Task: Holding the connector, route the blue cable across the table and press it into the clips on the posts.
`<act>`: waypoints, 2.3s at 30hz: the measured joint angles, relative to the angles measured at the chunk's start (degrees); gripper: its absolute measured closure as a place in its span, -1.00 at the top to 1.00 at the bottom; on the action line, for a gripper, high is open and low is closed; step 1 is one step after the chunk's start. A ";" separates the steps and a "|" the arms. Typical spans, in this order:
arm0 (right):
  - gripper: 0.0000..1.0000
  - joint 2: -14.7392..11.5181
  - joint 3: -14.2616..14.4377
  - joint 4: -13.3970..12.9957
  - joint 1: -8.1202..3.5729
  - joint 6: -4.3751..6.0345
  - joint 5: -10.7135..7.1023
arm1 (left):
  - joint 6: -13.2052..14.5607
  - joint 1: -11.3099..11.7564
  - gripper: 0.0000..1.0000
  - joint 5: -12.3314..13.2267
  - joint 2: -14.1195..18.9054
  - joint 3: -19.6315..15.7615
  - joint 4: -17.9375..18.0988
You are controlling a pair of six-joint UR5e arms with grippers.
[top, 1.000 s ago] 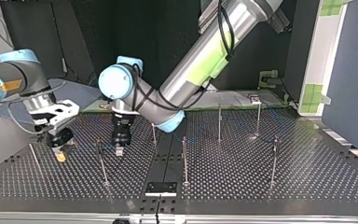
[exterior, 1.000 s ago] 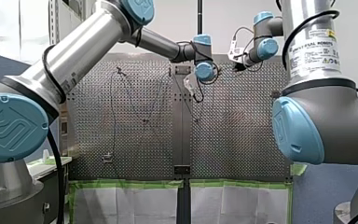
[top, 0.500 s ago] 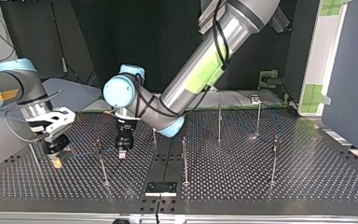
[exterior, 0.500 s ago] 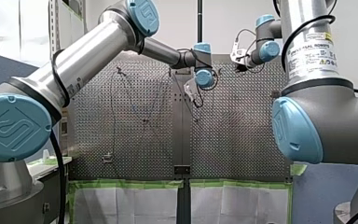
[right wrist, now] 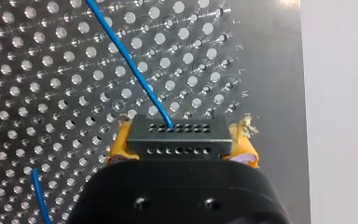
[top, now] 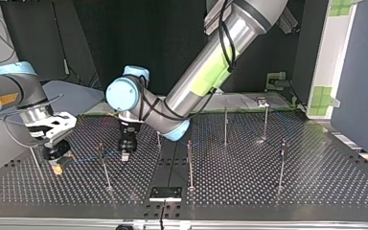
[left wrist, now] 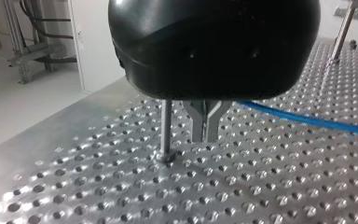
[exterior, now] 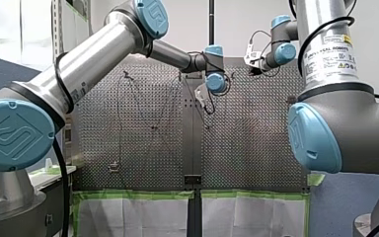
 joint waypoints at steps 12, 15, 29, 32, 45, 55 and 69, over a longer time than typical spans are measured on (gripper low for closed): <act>-1.00 0.00 0.00 0.10 0.02 0.00 0.00 | 0.03 -1.00 1.00 0.21 0.08 0.00 -4.24; -1.00 0.00 0.00 0.12 0.02 0.00 -0.03 | -0.02 -1.22 1.00 0.19 0.22 0.00 -5.72; -1.00 0.01 0.00 0.56 0.05 0.00 -1.05 | -0.01 -4.13 1.00 -3.32 3.16 -2.53 -11.46; -1.00 0.00 0.00 0.64 0.08 0.00 -1.06 | 0.31 -4.62 1.00 -3.26 4.66 -4.04 -10.68; -1.00 0.00 0.00 0.83 0.01 0.07 -0.90 | 4.15 -5.05 1.00 -4.14 11.72 -11.09 -3.91; -1.00 0.02 0.00 0.83 0.14 0.03 -0.88 | 5.48 -5.04 1.00 -7.07 16.31 -15.71 -0.58; -1.00 0.06 0.01 0.83 0.49 -0.26 -0.88 | -0.22 -10.89 1.00 -13.88 22.90 -22.54 5.31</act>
